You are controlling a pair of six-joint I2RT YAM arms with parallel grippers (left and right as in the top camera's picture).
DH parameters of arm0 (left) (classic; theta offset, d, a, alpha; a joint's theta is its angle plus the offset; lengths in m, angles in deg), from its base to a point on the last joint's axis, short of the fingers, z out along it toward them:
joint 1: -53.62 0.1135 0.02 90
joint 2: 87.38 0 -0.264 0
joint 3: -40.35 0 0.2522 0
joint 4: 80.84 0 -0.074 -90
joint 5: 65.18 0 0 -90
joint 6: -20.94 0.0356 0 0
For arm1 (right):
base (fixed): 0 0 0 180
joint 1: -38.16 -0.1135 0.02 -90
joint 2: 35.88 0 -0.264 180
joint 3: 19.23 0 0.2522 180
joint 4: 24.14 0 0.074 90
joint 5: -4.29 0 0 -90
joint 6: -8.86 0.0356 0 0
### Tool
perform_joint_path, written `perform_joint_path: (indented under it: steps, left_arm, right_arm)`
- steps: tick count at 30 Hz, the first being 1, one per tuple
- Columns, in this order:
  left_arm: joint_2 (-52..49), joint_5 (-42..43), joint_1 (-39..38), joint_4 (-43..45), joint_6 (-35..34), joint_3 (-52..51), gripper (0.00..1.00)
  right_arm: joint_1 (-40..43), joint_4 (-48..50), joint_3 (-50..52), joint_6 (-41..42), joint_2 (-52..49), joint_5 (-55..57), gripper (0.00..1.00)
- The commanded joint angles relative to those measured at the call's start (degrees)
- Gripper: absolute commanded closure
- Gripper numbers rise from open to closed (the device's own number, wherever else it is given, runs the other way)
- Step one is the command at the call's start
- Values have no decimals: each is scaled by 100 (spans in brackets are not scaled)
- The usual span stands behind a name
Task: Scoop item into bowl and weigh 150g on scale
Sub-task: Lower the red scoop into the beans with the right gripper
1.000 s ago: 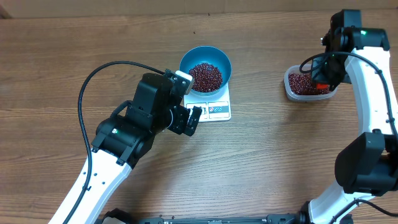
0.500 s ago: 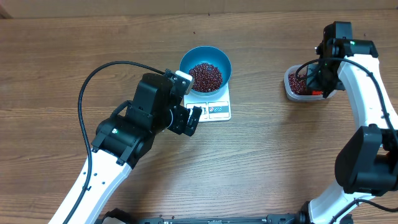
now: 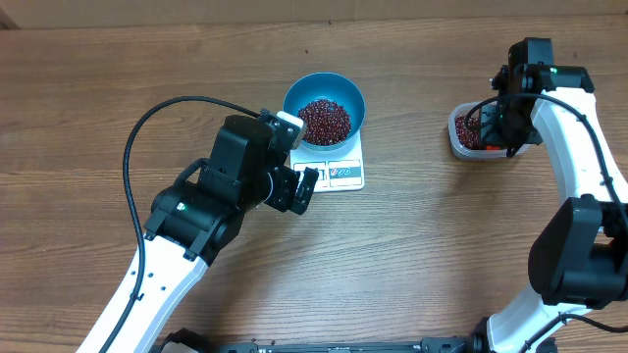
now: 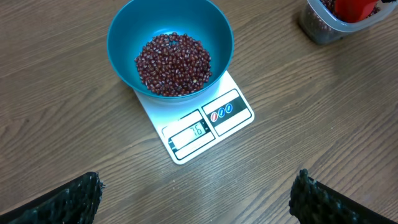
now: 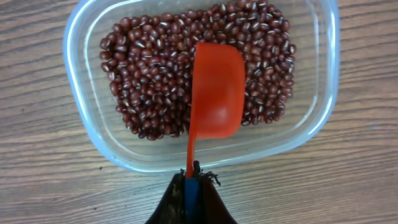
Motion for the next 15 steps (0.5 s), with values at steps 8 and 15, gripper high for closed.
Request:
perform_joint_path:
  steps: [8, 15]
  left_arm:
    - [-26, 46, 31, 20, 127, -59, 1]
    - [-26, 46, 31, 20, 127, -59, 0]
  right_arm:
    - [2, 15, 59, -339, 79, -356, 96]
    - [2, 15, 59, -404, 79, -457, 96]
